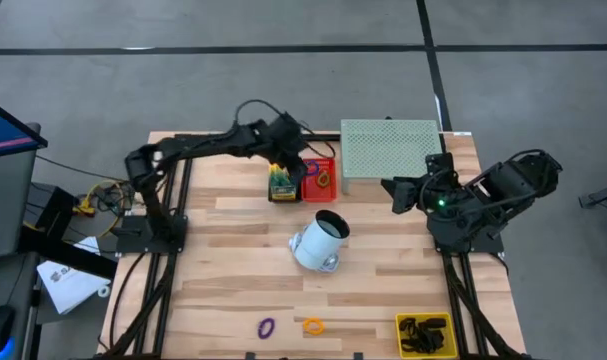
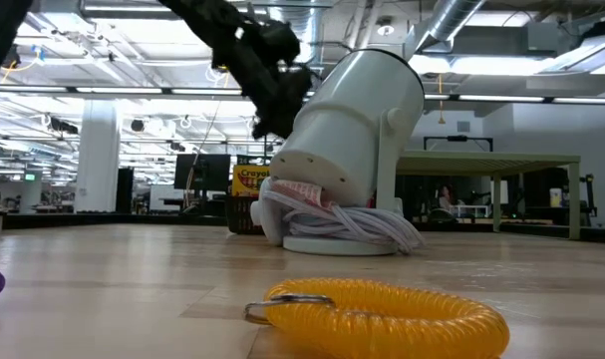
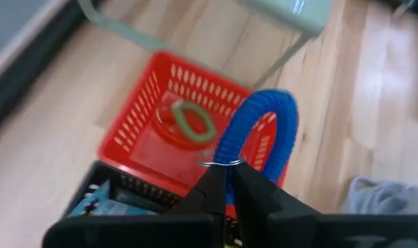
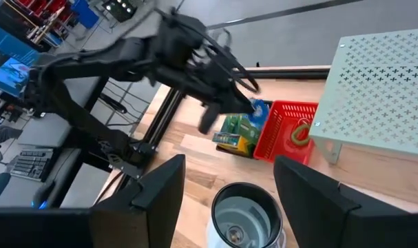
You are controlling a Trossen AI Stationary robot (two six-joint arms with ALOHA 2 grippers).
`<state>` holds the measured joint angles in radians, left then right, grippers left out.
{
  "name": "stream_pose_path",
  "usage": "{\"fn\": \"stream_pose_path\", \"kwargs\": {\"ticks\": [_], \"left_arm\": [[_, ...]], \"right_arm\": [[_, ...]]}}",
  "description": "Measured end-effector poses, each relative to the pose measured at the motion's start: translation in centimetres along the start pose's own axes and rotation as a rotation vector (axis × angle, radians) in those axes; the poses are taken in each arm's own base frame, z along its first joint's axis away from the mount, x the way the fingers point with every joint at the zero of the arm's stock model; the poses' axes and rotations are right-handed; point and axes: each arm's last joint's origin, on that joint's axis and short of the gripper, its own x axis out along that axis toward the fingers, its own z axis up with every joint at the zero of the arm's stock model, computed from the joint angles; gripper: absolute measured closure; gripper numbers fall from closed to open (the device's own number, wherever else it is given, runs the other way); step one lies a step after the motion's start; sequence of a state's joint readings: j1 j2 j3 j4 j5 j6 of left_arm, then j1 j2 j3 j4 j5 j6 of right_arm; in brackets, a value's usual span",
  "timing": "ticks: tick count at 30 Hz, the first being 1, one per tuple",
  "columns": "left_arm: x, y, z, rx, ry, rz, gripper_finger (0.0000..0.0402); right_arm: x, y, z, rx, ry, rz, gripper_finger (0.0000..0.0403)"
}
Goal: Pick & Place Office Desk Supplies
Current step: Put the blue spring rubber band into the red bin, then put the purple spring rubber band into the red bin
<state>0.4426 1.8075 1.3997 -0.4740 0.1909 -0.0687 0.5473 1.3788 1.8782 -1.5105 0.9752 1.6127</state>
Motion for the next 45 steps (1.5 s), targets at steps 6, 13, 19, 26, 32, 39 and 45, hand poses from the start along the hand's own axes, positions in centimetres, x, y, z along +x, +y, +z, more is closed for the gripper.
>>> {"fn": "stream_pose_path", "kwargs": {"ticks": [6, 13, 19, 26, 32, 39, 45], "left_arm": [[3.4, -0.2, -0.8, 0.048, 0.041, 0.034, 0.0395], [3.7, 0.1, -1.0, 0.044, 0.05, 0.085, 0.0365], [3.7, 0.3, -1.0, 0.019, 0.046, 0.094, 0.0293], [1.5, -0.7, 0.0, 0.036, -0.021, 0.008, 0.0256], [-6.6, -5.3, -0.1, 0.099, -0.032, -0.134, 0.0266], [-14.3, -12.1, -4.2, 0.145, 0.018, -0.286, 0.0282], [-15.0, -16.1, -9.7, 0.011, 0.169, -0.336, 0.0285]], "right_arm": [[-0.3, 0.0, -0.2, -0.007, 0.01, 0.011, 0.0184], [-0.3, 0.0, -0.2, -0.006, 0.011, 0.012, 0.0184], [-0.3, 0.0, -0.3, -0.009, 0.013, 0.015, 0.0184], [-0.3, 0.0, -0.3, -0.028, 0.015, 0.015, 0.0184], [-0.3, 0.1, -0.3, -0.045, 0.015, 0.017, 0.0184], [-0.1, 0.1, -0.8, -0.174, 0.242, 0.021, 0.0184], [0.9, 0.8, -0.6, -0.219, 0.427, 0.078, 0.0184]]}}
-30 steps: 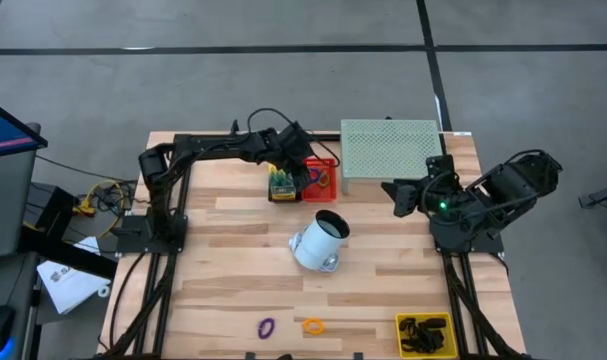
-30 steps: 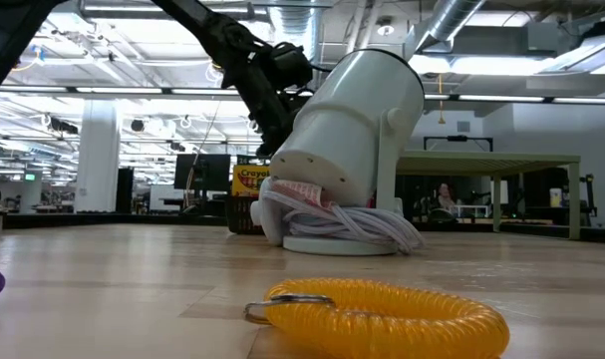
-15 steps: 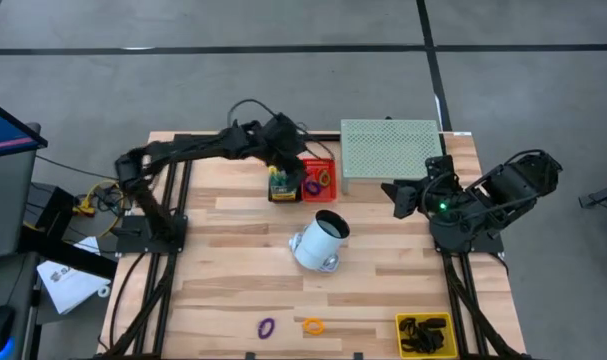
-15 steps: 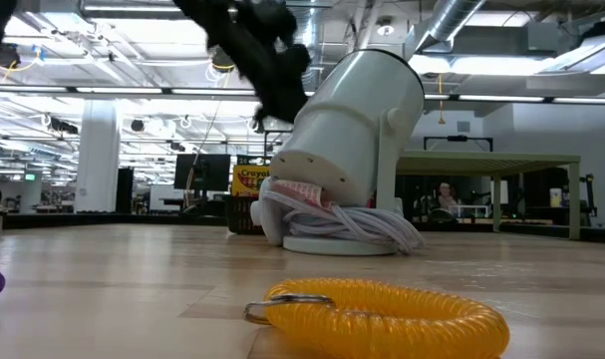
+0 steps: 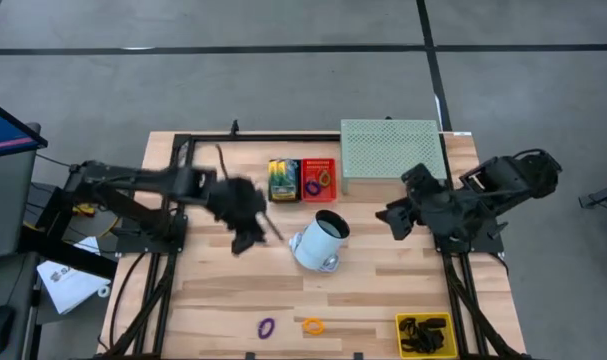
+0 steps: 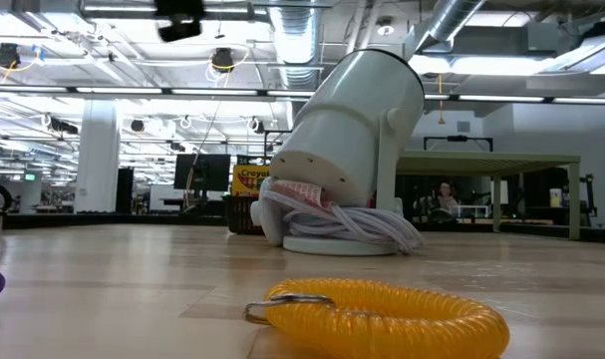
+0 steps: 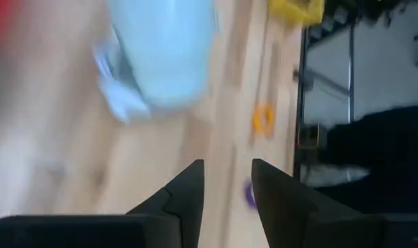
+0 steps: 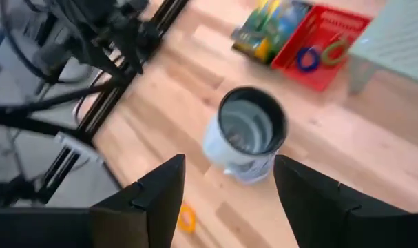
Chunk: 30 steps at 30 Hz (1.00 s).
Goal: Pick & Place Office Desk Supplies
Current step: Put the purple spring rubber band into the red bin
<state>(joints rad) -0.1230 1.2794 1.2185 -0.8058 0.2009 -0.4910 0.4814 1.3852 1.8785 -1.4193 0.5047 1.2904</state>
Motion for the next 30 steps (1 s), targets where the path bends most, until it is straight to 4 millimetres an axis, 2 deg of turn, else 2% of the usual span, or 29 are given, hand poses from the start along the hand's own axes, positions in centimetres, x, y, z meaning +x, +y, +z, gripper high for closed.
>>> {"fn": "stream_pose_path", "kwargs": {"ticks": [6, 11, 14, 19, 23, 30], "left_arm": [[4.4, -2.9, -6.1, -0.075, 0.145, -0.017, 0.0272], [8.1, -4.6, -9.5, -0.122, 0.124, -0.109, 0.0259], [10.5, -4.9, -11.2, -0.108, 0.152, -0.114, 0.0254], [14.6, -4.8, -13.4, -0.063, 0.222, -0.074, 0.0253], [17.0, -4.4, -14.4, 0.02, 0.281, -0.07, 0.0253], [19.6, -4.4, -14.7, 0.029, 0.243, -0.105, 0.0254]], "right_arm": [[1.8, 0.8, -1.0, -0.046, 0.194, -0.031, 0.0184], [3.7, 2.0, -2.0, -0.051, 0.261, -0.06, 0.0184], [4.9, 2.8, -2.4, -0.036, 0.272, -0.06, 0.0184], [6.6, 4.1, -4.0, 0.014, 0.298, -0.091, 0.0184], [7.8, 5.0, -6.0, 0.047, 0.352, -0.139, 0.0184], [8.3, 6.5, -10.2, 0.068, 0.399, -0.164, 0.0184]]}}
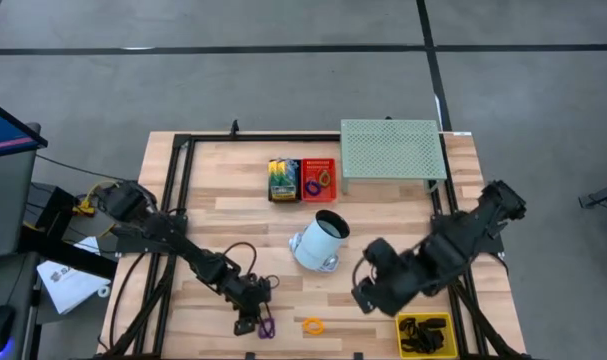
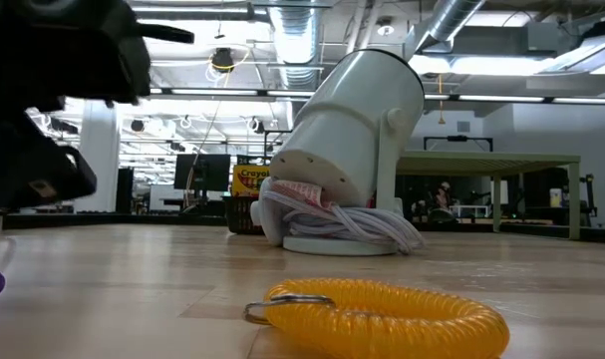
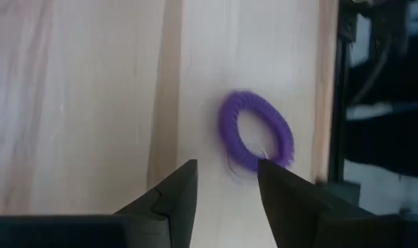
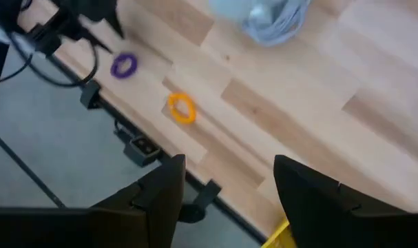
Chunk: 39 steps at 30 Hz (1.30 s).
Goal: Pick & Place Office Desk Supplies
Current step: Put the purple spring rubber band into the red bin
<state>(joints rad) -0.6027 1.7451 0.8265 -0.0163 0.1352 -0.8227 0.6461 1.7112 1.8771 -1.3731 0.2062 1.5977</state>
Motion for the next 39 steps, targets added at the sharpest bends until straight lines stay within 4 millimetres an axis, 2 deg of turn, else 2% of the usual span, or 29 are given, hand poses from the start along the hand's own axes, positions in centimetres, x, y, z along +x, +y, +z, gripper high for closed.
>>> {"fn": "stream_pose_path", "kwargs": {"ticks": [12, 17, 21, 27, 31, 36, 39], "left_arm": [[2.3, 0.5, 0.2, -0.095, -0.076, 0.015, 0.0268], [2.6, 0.3, -0.1, -0.115, -0.097, 0.045, 0.027], [3.3, 0.1, -0.8, -0.134, -0.119, 0.074, 0.027], [3.7, -0.4, -1.7, -0.136, -0.173, 0.125, 0.0277], [3.8, -0.7, -2.3, -0.124, -0.183, 0.149, 0.0317], [3.8, -1.0, -3.2, -0.102, -0.199, 0.181, 0.0385], [3.8, -1.0, -3.2, -0.121, -0.203, 0.187, 0.039]], "right_arm": [[-1.3, -0.3, -6.7, 0.058, -0.079, 0.089, 0.0184], [-0.5, -0.2, -8.8, 0.064, -0.109, 0.081, 0.0184], [1.3, 0.4, -9.7, 0.047, -0.14, 0.058, 0.0184], [5.0, 1.9, -10.7, 0.022, -0.201, 0.039, 0.0184], [7.0, 3.0, -10.9, 0.007, -0.203, 0.061, 0.0184], [8.0, 3.9, -10.5, 0.017, -0.252, 0.113, 0.0184], [8.2, 4.1, -10.0, 0.02, -0.286, 0.113, 0.0184]]}}
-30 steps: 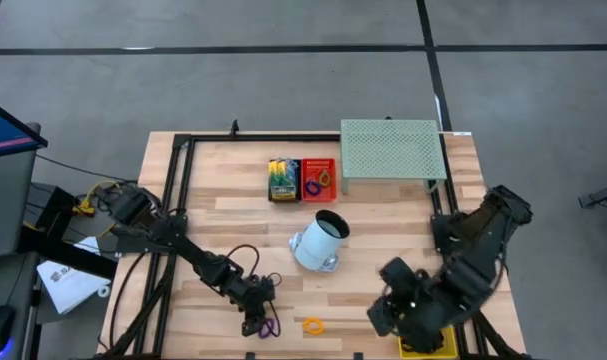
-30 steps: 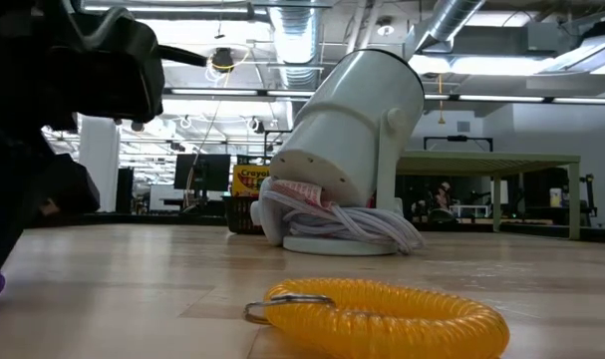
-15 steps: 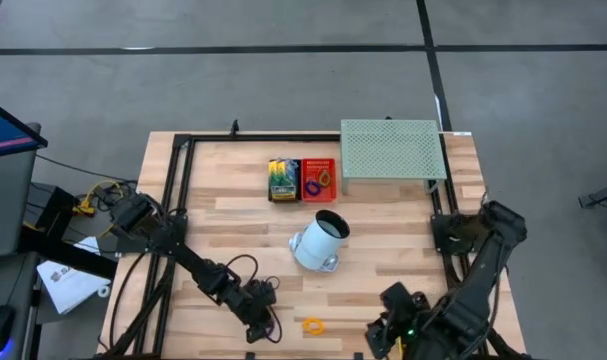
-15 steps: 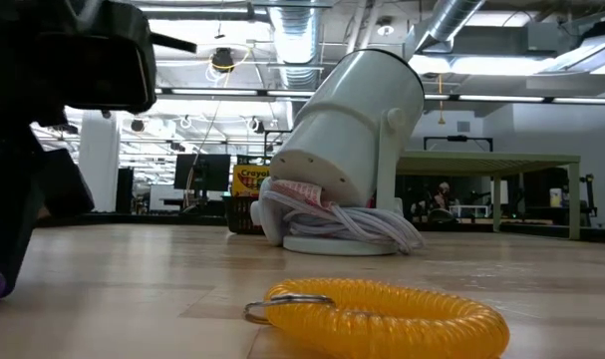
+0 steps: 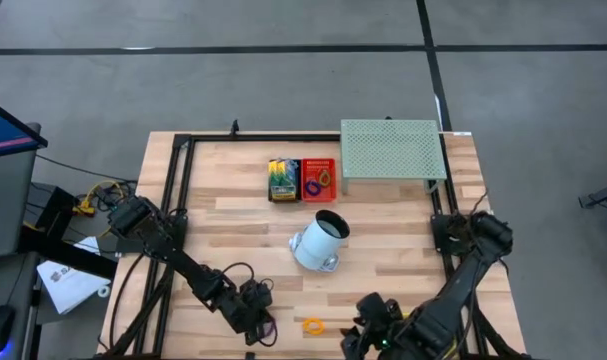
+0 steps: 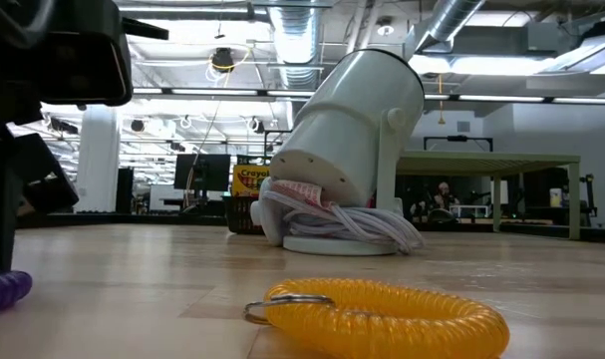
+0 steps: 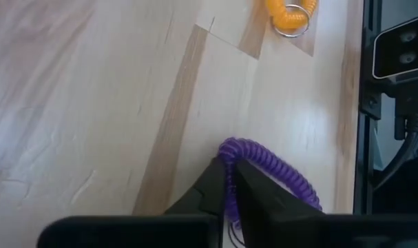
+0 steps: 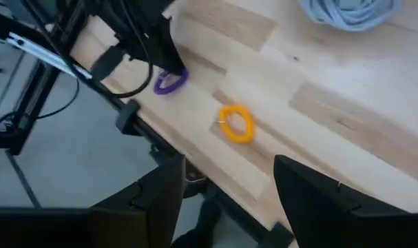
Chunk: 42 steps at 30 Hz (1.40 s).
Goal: Pick & Place Office Desk Supplies
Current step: Put the purple spring rubber band into the red bin
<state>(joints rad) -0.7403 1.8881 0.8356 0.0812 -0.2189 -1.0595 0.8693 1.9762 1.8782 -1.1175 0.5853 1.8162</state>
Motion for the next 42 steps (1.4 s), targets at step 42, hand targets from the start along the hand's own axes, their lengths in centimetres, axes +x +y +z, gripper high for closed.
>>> {"fn": "stream_pose_path", "kwargs": {"ticks": [42], "left_arm": [[-5.6, 2.7, 7.7, -0.105, -0.421, 0.225, 0.0398]], "right_arm": [[11.7, -0.8, -5.6, -0.107, 0.222, -0.205, 0.0184]]}}
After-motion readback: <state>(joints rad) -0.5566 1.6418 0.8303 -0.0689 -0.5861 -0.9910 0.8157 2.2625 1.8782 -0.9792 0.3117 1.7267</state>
